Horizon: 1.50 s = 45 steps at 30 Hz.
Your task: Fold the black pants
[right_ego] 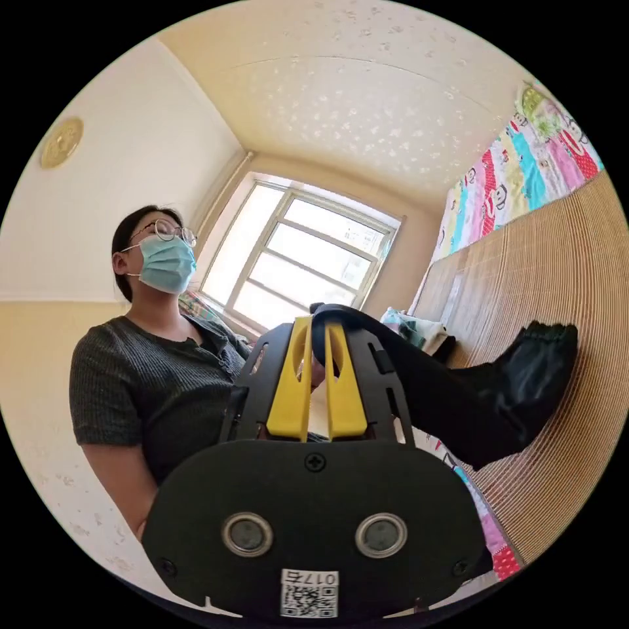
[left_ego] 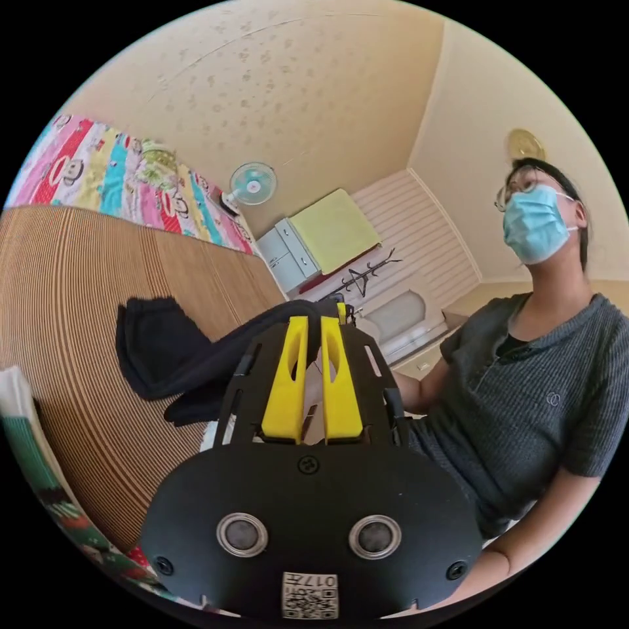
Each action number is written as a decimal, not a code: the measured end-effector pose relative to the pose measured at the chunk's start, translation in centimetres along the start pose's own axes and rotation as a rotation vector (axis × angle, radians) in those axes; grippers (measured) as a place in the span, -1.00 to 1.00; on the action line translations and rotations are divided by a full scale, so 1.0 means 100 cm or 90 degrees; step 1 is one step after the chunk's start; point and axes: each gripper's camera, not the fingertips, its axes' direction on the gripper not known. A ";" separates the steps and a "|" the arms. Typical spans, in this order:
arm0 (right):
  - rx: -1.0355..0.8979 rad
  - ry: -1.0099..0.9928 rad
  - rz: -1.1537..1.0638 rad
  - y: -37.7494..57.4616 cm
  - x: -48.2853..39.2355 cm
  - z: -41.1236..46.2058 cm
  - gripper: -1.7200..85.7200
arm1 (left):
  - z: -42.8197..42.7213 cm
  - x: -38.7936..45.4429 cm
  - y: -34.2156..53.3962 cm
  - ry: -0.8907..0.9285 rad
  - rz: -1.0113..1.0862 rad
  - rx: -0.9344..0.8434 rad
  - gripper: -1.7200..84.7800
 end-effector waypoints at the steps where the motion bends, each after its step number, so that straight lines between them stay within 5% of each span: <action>1: -0.004 -0.008 -0.046 -0.006 -0.035 0.007 -0.93 | -0.004 0.016 -0.003 0.007 0.023 0.006 -0.87; 4: -0.010 0.005 -0.143 -0.027 -0.108 0.027 -0.93 | -0.018 0.079 -0.021 0.034 0.119 0.038 -0.87; 8: -0.013 0.171 -0.146 -0.062 -0.130 0.051 -0.93 | -0.024 0.110 -0.052 -0.022 0.153 0.071 -0.86; 12: -0.045 0.288 -0.049 -0.094 -0.058 0.073 -0.94 | 0.000 0.035 -0.084 -0.157 -0.011 0.049 -0.86; 17: -0.026 0.259 0.042 -0.112 0.064 0.084 -0.94 | 0.028 -0.066 -0.101 -0.229 -0.081 0.018 -0.86; 20: -0.106 0.366 0.090 -0.082 0.102 0.118 -0.93 | 0.047 -0.125 -0.084 -0.294 -0.105 -0.040 -0.86; 25: -0.214 0.415 0.222 0.049 0.150 0.158 -0.91 | 0.087 -0.201 0.025 -0.335 -0.217 -0.176 -0.86; 31: -0.131 0.423 0.520 0.196 0.187 0.127 -0.78 | 0.117 -0.266 0.200 -0.311 -0.455 -0.302 -0.84; 36: -0.024 0.393 0.486 0.151 0.178 0.106 -0.68 | 0.079 -0.323 0.203 -0.237 -0.494 -0.134 -0.65; 45: -0.161 0.412 0.495 0.033 0.281 0.163 -0.55 | 0.125 -0.478 0.119 -0.236 -0.431 -0.211 -0.44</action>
